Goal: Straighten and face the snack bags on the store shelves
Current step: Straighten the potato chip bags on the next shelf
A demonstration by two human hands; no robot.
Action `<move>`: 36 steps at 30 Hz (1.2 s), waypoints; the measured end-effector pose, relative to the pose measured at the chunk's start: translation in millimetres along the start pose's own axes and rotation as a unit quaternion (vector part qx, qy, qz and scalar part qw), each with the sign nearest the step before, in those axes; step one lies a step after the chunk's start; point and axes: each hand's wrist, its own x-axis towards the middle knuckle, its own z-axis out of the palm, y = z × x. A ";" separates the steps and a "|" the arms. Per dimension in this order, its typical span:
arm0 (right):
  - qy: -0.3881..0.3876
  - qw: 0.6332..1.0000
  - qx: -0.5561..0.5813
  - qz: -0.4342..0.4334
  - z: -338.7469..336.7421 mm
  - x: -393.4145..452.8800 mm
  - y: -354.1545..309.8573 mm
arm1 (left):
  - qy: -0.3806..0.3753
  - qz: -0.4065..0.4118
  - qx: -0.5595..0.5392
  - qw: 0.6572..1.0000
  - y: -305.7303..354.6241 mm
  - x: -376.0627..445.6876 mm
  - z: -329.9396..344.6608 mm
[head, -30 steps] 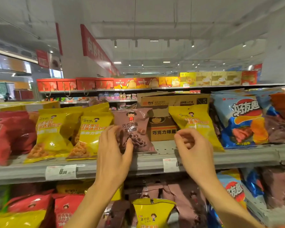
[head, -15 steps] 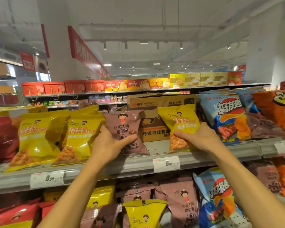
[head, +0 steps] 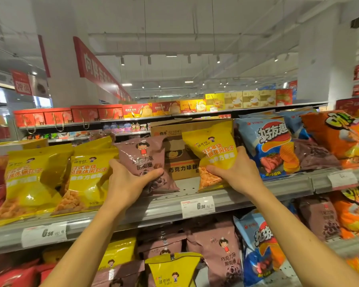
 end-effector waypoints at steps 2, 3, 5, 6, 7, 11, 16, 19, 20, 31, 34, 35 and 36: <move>0.043 0.998 0.041 -0.026 -3.1 -3.6 1.3 | 0.008 0.007 -0.013 1.000 4.7 -0.7 4.5; 0.062 0.995 0.064 -0.035 -6.0 -5.3 2.7 | -0.001 0.016 -0.020 1.000 8.1 -0.3 8.5; 0.087 0.989 0.108 -0.048 -15.2 -8.8 7.9 | -0.032 0.044 -0.014 0.998 17.2 0.7 20.7; 0.097 0.986 0.123 -0.050 -21.0 -11.3 12.2 | -0.041 0.057 -0.009 0.997 22.3 0.1 28.7; 0.105 0.984 0.134 -0.048 -27.4 -13.8 17.8 | -0.046 0.064 -0.005 0.997 27.2 -0.4 38.3; 0.134 0.976 0.166 -0.037 -52.1 -28.4 46.9 | -0.071 0.040 -0.016 0.997 46.7 -8.0 87.9; 0.144 0.976 0.162 -0.007 -73.2 -50.6 78.5 | -0.101 0.044 0.014 0.994 68.8 -22.0 142.9; 0.135 0.980 0.146 0.002 -79.3 -59.7 90.8 | -0.111 0.065 0.047 0.991 75.0 -27.8 165.5; 0.129 0.981 0.145 0.002 -80.4 -61.8 93.5 | -0.114 0.066 0.072 0.989 75.3 -28.8 169.8; 0.091 0.978 0.186 -0.037 -32.3 -71.8 33.1 | -0.073 0.258 0.400 0.876 26.9 -64.1 82.0; 0.097 0.978 0.176 -0.051 -3.0 -69.0 -2.3 | -0.009 0.285 0.403 0.870 -1.6 -79.6 29.5; 0.096 0.979 0.172 -0.055 8.3 -67.7 -14.6 | 0.009 0.288 0.404 0.868 -11.4 -84.6 13.6; 0.092 0.979 0.170 -0.060 20.3 -66.8 -26.9 | 0.022 0.287 0.410 0.865 -21.1 -89.5 -0.8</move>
